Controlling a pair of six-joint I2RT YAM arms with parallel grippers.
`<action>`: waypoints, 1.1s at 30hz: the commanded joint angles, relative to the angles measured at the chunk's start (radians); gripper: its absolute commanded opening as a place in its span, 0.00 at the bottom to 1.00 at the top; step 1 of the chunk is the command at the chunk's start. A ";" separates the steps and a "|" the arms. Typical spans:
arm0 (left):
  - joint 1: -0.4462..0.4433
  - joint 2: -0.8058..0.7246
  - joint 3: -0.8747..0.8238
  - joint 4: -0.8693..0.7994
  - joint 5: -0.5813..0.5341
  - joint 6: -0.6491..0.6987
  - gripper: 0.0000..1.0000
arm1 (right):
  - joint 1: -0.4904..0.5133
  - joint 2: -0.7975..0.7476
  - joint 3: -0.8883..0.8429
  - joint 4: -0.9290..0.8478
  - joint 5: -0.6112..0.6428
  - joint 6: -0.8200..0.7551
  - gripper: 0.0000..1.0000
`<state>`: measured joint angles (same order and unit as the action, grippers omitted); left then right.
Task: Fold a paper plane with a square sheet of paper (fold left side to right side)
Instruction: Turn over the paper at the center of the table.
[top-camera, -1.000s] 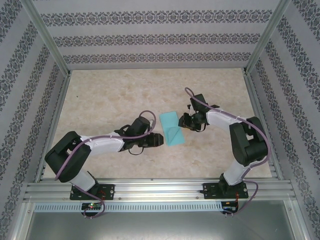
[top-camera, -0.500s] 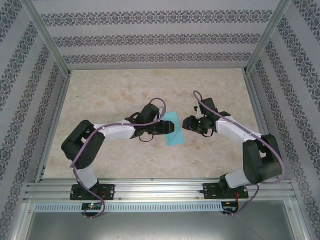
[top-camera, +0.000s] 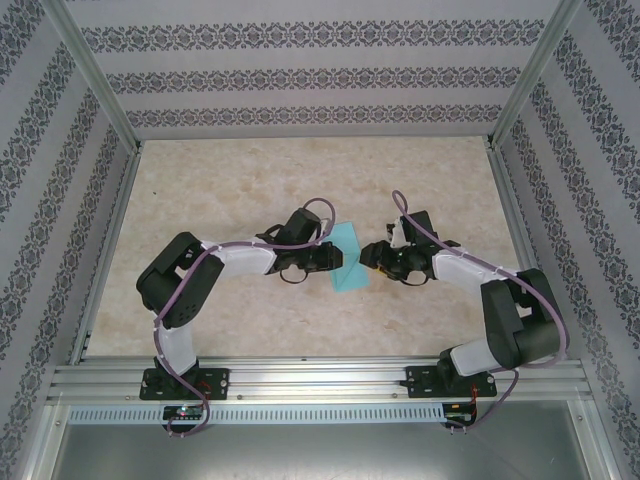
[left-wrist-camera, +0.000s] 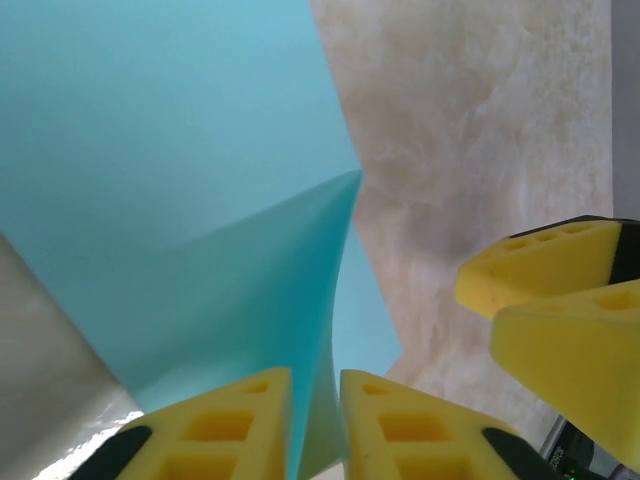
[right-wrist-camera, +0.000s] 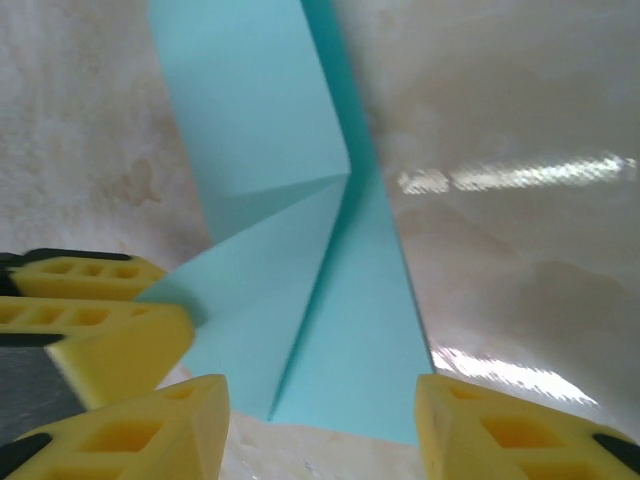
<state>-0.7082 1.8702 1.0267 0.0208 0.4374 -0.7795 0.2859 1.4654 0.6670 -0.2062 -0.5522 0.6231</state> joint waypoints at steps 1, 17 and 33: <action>0.019 -0.037 -0.024 0.041 0.006 0.005 0.16 | 0.002 0.031 -0.004 0.139 -0.072 0.059 0.52; 0.028 -0.043 -0.043 0.046 -0.003 -0.002 0.15 | 0.046 0.192 0.072 0.218 -0.104 0.092 0.49; 0.050 -0.042 -0.078 0.079 -0.004 -0.033 0.17 | 0.068 0.272 0.103 0.298 -0.146 0.124 0.44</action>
<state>-0.6758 1.8587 0.9653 0.0402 0.4370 -0.7921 0.3408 1.7329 0.7536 0.0261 -0.6609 0.7357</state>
